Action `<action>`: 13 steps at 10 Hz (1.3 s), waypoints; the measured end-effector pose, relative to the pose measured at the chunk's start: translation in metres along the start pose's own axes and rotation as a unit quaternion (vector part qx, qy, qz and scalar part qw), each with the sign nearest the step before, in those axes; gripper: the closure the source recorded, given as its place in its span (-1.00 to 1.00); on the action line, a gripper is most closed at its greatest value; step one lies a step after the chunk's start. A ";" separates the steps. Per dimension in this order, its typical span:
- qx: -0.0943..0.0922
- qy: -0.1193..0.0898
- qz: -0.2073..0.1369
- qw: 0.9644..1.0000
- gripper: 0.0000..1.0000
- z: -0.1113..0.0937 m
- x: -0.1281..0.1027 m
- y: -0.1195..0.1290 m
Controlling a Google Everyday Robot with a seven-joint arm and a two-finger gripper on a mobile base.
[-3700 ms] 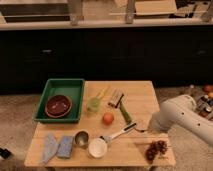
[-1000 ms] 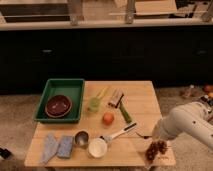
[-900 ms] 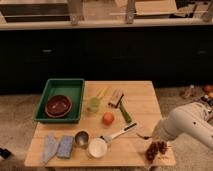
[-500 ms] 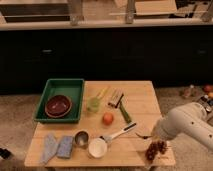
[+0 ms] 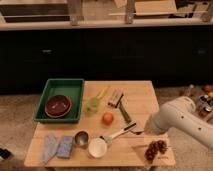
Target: Place fork in plastic cup
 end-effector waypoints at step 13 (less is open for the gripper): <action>0.033 -0.074 -0.115 0.990 1.00 0.008 -0.131 -0.111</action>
